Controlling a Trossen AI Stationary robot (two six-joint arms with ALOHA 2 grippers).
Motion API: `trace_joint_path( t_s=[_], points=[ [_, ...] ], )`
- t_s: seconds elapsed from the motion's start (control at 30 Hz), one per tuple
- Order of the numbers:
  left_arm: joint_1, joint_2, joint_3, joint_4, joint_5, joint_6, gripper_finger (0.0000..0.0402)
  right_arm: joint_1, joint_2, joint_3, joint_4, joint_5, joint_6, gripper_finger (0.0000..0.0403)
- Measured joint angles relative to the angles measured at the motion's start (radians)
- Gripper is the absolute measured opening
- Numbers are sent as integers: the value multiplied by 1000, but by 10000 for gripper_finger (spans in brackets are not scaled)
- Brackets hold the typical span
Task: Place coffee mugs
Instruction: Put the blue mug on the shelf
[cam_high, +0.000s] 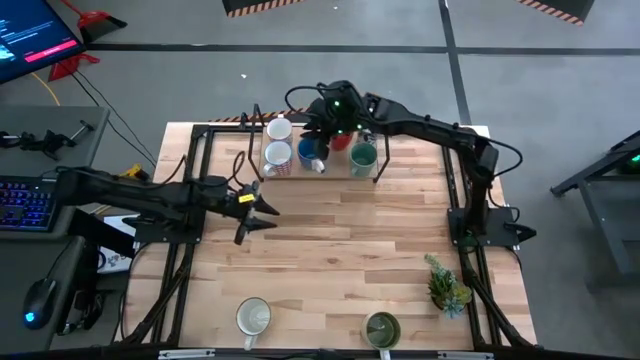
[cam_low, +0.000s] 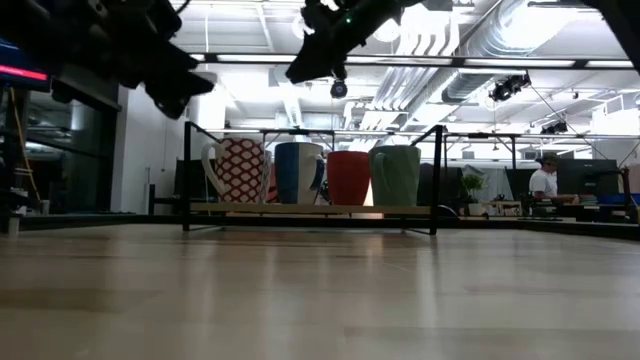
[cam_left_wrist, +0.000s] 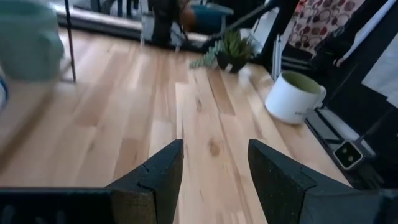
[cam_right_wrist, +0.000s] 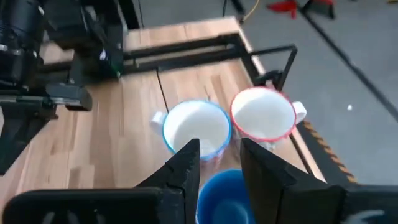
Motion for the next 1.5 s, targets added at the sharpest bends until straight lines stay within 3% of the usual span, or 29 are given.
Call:
trace_joint_path(
  t_s=[0.2, 0.4, 0.93, 1.5],
  points=[
    [-16, 100, 0, 25, -23, -13, 170, -13, 104, 93, -187, -22, -17, 96],
    [-31, 160, -1, 70, -25, -29, 170, 18, 129, 95, -200, -22, -37, 96],
    [-32, 164, -1, 66, -25, -29, 170, 134, 165, 95, -332, 20, -36, 96],
    [-32, 164, -1, 37, -26, -28, 170, 135, 215, 94, -385, 91, -15, 96]
  ],
)
